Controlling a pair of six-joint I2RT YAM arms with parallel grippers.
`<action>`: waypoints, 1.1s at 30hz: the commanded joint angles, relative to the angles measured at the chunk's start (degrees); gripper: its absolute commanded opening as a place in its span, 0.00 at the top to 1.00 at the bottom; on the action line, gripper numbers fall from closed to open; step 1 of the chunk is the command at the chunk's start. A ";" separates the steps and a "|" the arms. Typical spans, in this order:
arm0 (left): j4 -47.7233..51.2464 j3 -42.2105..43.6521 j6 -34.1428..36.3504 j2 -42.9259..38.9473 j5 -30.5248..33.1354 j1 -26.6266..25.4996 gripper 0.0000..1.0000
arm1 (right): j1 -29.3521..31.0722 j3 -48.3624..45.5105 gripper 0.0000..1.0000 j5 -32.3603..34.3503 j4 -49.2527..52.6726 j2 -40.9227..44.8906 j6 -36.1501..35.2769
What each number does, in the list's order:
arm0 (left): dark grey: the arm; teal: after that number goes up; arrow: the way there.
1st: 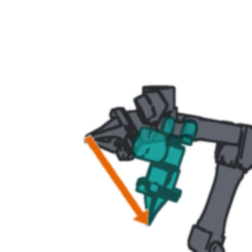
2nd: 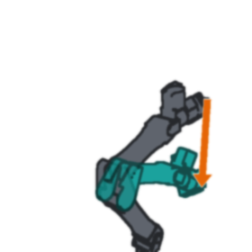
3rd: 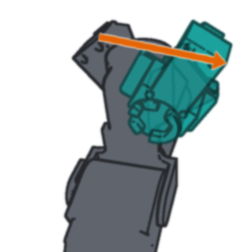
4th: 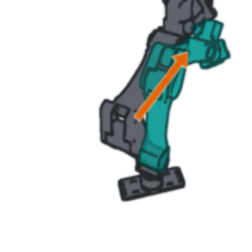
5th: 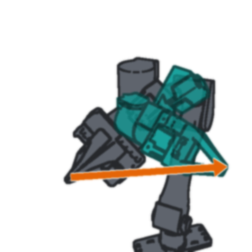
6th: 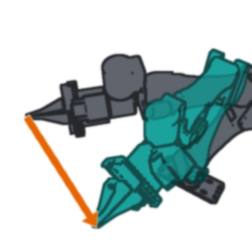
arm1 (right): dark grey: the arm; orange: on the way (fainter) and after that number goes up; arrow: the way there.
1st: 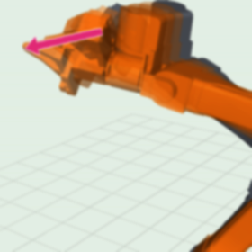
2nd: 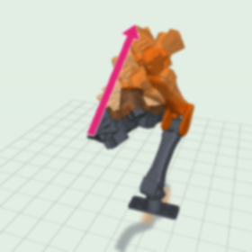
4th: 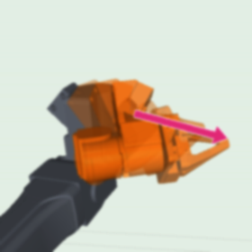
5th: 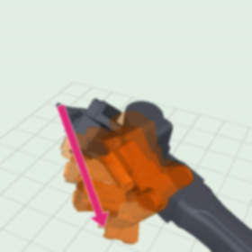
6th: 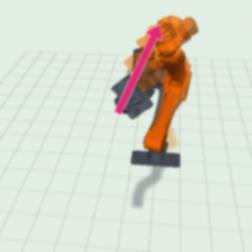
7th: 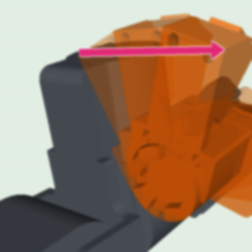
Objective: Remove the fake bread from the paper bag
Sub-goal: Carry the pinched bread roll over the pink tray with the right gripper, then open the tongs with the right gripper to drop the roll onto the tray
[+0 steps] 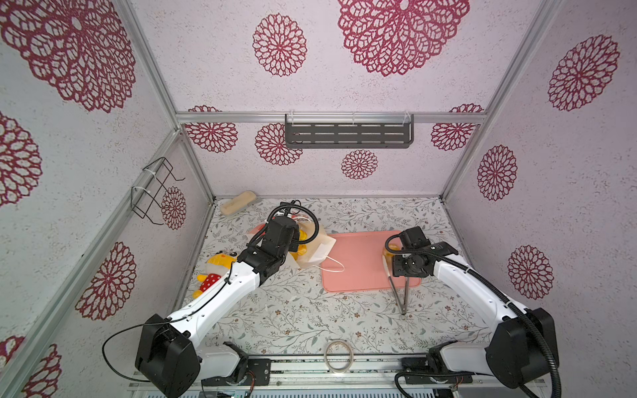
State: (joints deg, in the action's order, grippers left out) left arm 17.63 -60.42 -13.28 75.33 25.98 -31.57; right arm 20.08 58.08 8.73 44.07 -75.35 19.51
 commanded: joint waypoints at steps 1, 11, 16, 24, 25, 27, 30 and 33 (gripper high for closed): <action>-0.22 0.99 0.18 -1.67 -0.84 -0.29 1.00 | -0.55 0.89 0.38 -0.45 1.76 2.22 -0.26; -0.57 2.32 -0.26 -2.65 -0.48 -0.33 1.00 | -0.43 -16.44 0.19 -6.20 -10.06 9.28 8.47; -0.58 2.41 -0.34 -2.42 -0.75 -0.25 1.00 | -0.35 -22.60 0.10 -6.95 -14.58 9.87 10.81; -1.02 2.33 -0.87 -1.96 -1.02 -0.31 1.00 | 0.50 -26.35 0.14 -8.65 -21.43 7.68 11.45; -1.01 2.25 -0.94 -1.86 -1.06 -0.30 1.00 | 0.58 -26.52 0.15 -8.38 -21.92 7.06 11.46; -1.02 2.11 -0.96 -1.77 -1.10 -0.32 1.00 | 0.74 -26.92 0.18 -7.98 -23.01 5.89 11.27; -0.96 1.97 -0.95 -1.68 -1.12 -0.33 1.00 | 0.89 -27.30 0.21 -6.45 -23.99 4.28 11.08; -0.93 1.98 -0.96 -1.59 -1.10 -0.30 1.00 | 0.95 -28.38 0.25 -4.15 -24.95 3.54 11.17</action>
State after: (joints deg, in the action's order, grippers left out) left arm 17.17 -58.76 -13.56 73.73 25.91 -31.62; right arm 20.91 30.70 2.39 20.73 -71.24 30.02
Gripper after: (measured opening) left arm 0.052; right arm 0.761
